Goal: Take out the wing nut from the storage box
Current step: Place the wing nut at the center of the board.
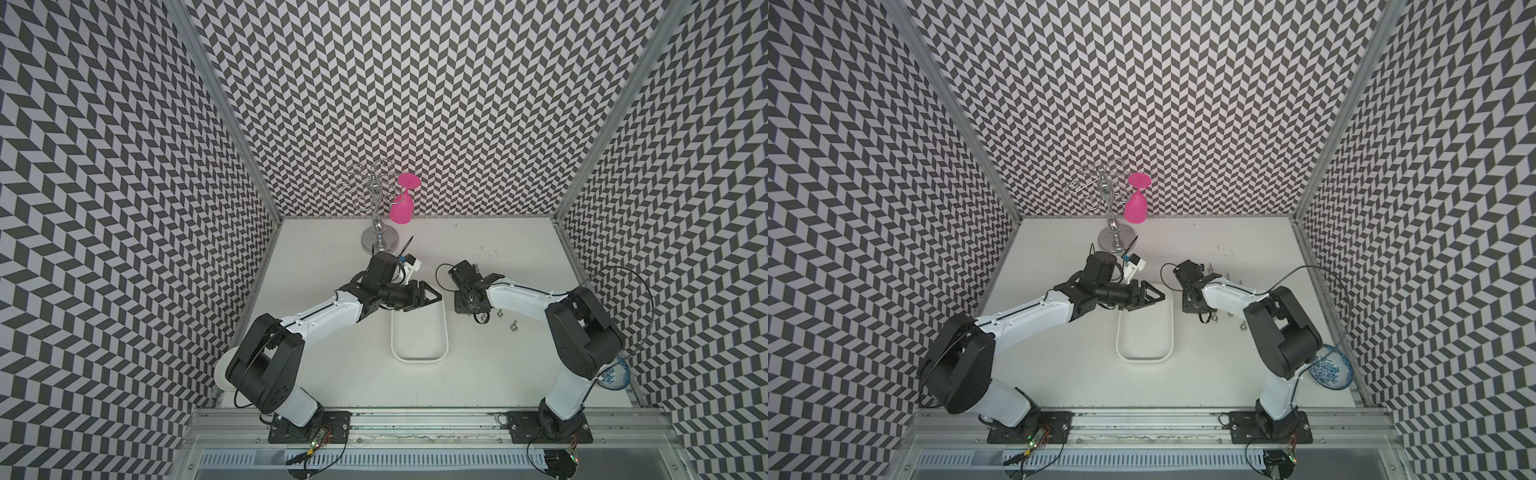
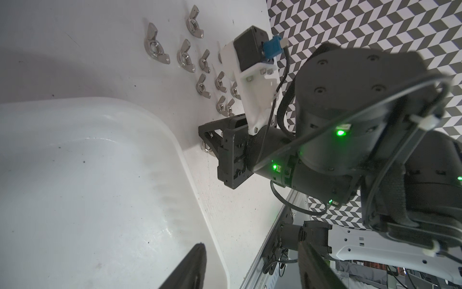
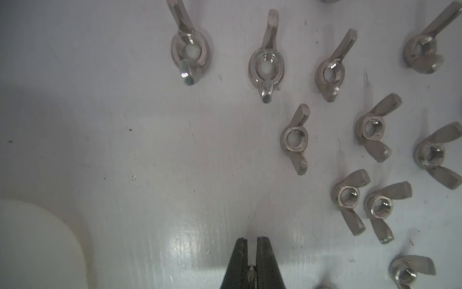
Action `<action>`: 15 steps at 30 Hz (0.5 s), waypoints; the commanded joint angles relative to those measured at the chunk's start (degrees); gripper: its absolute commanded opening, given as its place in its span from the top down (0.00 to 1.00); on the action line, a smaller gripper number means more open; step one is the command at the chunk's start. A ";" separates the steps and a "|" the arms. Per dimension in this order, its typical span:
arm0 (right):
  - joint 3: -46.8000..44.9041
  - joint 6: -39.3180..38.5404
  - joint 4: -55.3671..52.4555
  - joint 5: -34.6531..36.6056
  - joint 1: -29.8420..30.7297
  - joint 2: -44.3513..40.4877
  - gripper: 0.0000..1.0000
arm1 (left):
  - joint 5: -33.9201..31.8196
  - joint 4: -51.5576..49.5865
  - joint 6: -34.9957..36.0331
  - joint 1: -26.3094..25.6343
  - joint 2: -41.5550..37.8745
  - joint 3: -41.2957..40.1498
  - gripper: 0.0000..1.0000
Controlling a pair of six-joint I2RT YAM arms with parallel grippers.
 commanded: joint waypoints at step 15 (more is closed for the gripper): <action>-0.65 -1.52 1.52 -0.45 -0.28 -0.43 0.79 | -1.71 -0.70 2.05 -0.38 -2.27 0.36 0.33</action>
